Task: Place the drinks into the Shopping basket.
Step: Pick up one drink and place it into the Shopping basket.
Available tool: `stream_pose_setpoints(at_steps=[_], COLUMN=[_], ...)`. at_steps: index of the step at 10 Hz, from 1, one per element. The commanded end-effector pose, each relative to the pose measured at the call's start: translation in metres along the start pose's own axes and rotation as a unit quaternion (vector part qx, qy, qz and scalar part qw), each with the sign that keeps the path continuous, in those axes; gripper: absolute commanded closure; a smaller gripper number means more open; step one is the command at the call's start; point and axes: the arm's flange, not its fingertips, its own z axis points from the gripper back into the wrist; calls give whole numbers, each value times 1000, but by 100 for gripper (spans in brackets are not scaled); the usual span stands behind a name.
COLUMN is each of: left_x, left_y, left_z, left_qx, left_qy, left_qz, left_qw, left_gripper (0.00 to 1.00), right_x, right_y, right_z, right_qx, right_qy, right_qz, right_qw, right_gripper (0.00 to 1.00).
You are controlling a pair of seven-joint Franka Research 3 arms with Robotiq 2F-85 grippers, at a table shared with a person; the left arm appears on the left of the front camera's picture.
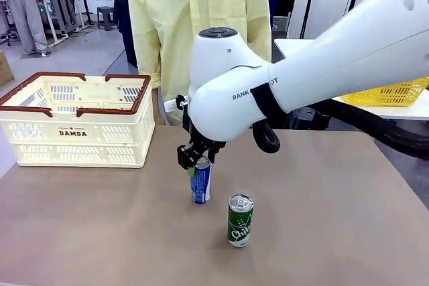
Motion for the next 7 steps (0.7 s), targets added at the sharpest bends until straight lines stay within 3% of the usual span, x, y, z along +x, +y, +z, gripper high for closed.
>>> stream_pose_setpoints(at_steps=[1, 3, 5, 6, 7], left_x=[-1, -1, -1, -1, -1], left_y=[-2, -2, -2, -2, -2], left_z=[1, 1, 1, 1, 1], left_qx=[-8, -8, -8, -8, -8], left_qy=[0, 0, 0, 0, 0], left_qz=[-9, -9, -9, -9, -9], left_qw=[1000, 1000, 1000, 1000, 1000], left_gripper=[0, 0, 0, 0, 0], right_x=[1, -30, -120, -176, -233], right_y=[-30, -97, -205, -257, -309], right_z=[60, 149, 213, 224, 232], right_qx=[42, 103, 176, 252, 314], right_qy=[-19, -34, -28, -25, -51], right_qz=[-22, -65, -142, -177, -226], right_qw=[999, 992, 974, 951, 921], right_gripper=[0, 0, 0, 0, 0])
